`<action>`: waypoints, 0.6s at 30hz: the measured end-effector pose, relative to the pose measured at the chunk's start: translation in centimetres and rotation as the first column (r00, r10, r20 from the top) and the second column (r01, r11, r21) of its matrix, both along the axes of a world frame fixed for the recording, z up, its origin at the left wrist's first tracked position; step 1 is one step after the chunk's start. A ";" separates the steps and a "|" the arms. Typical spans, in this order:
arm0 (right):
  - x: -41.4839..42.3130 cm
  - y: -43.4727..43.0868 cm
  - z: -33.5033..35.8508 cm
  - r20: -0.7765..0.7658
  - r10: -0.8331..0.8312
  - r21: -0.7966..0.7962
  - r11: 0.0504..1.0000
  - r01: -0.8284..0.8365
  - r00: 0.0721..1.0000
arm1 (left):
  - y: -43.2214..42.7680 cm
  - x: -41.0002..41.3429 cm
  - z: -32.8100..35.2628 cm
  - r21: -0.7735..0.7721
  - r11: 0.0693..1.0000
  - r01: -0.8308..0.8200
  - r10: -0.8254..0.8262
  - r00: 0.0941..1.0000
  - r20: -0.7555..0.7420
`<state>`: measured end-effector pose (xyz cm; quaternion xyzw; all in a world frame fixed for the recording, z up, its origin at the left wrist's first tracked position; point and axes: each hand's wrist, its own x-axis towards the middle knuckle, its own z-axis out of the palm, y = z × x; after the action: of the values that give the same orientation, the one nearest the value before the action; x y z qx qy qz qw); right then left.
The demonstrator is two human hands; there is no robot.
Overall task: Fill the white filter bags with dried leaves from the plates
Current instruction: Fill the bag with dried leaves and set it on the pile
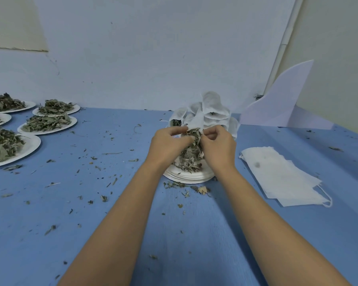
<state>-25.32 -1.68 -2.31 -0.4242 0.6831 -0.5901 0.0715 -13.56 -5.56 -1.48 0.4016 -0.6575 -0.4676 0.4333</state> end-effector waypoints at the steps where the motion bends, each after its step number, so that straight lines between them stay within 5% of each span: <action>1: -0.1 -0.1 0.0 0.033 -0.007 0.010 1.000 0.007 0.999 | 0.1 0.0 -0.1 -0.052 0.999 0.014 -0.011 0.997 0.072; 4: -0.1 -0.2 0.2 0.133 -0.023 0.017 1.000 0.021 0.991 | 0.6 -0.5 -0.5 -0.200 0.979 0.049 -0.007 0.978 0.207; 8: 0.0 -0.3 0.1 0.214 -0.018 0.007 1.000 0.017 0.977 | 0.9 -1.2 -1.1 -0.313 0.949 0.026 0.040 0.978 0.205; 18: 0.4 -0.1 0.4 0.418 0.184 -0.033 0.982 -0.187 0.890 | 0.6 -0.4 -0.9 -0.303 0.939 -0.163 0.193 0.979 0.071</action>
<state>-24.88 -1.75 -1.93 -0.3506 0.6107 -0.6550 0.2741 -14.00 -4.96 -2.40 0.4131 -0.7017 -0.3024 0.4954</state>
